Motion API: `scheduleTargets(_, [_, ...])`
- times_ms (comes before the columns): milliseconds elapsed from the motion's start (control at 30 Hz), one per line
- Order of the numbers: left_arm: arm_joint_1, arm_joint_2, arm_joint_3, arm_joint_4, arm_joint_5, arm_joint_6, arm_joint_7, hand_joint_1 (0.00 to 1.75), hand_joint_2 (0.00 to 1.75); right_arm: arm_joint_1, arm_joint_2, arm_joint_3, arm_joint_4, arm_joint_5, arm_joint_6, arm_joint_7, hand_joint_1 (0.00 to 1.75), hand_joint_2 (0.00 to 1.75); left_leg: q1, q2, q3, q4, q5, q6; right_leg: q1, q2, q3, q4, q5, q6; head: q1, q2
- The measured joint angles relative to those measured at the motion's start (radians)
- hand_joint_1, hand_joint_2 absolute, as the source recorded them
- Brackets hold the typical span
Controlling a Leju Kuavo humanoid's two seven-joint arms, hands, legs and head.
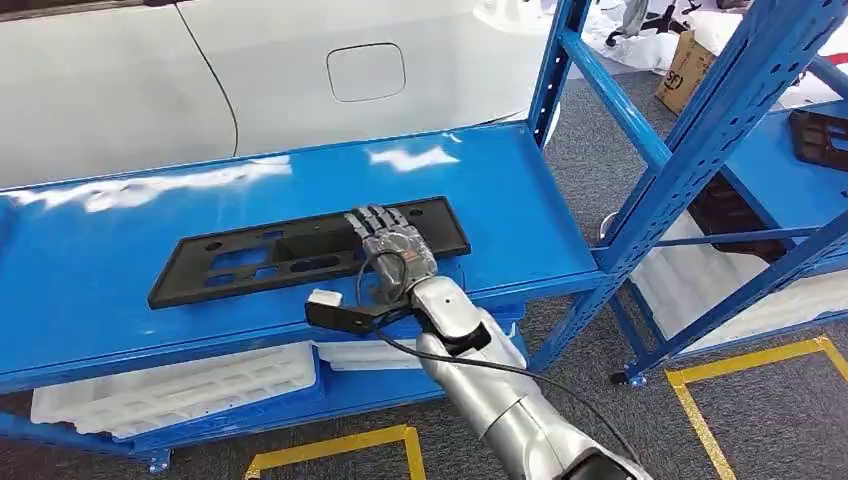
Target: Take the parts from the cabinet and place them on the table.
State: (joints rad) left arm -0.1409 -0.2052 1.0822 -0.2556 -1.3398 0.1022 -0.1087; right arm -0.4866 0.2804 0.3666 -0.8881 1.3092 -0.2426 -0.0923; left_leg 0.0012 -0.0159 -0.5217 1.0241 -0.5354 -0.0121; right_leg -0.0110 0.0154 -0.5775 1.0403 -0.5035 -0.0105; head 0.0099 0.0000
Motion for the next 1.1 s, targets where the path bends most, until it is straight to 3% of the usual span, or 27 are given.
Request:
scheduleTargets(367, [-0.004,0.0,-0.018,0.004,-0.01,0.0,0.01,0.0,0.0,-0.055,-0.001,-0.059,0.064,0.042,-0.011,0.043,0.0,1.75,0.0,0.0,0.0,0.0,0.0,0.0,0.0,0.0,0.0,0.0,0.0,0.0,0.0,0.0])
scheduleTargets(600, [-0.004,0.0,-0.018,0.004,-0.01,0.0,0.01,0.0,0.0,-0.067,-0.001,-0.106,0.087,0.059,-0.021,0.034,0.0,1.75,0.0,0.0,0.0,0.0,0.0,0.0,0.0,0.0,0.0,0.0,0.0,0.0,0.0,0.0])
scheduleTargets(633, [-0.004,0.0,-0.018,0.004,-0.009,0.0,0.01,0.0,0.0,-0.068,-0.001,-0.11,0.088,0.059,-0.022,0.032,0.3,1.75,0.0,0.0,0.0,0.0,0.0,0.0,0.0,0.0,0.0,0.0,0.0,0.0,0.0,0.0])
scheduleTargets(667, [-0.004,0.0,-0.018,0.004,-0.009,0.0,0.01,0.0,0.0,-0.068,-0.001,-0.116,0.088,0.061,-0.022,0.031,1.69,1.75,0.0,0.0,0.0,0.0,0.0,0.0,0.0,0.0,0.0,0.0,0.0,0.0,0.0,0.0])
scheduleTargets(1100, [-0.003,0.0,-0.018,0.004,-0.003,0.0,0.008,0.0,0.0,-0.065,-0.006,-0.168,0.086,0.05,-0.014,0.008,1.75,1.75,0.0,0.0,0.0,0.0,0.0,0.0,0.0,0.0,0.0,0.0,0.0,0.0,0.0,0.0])
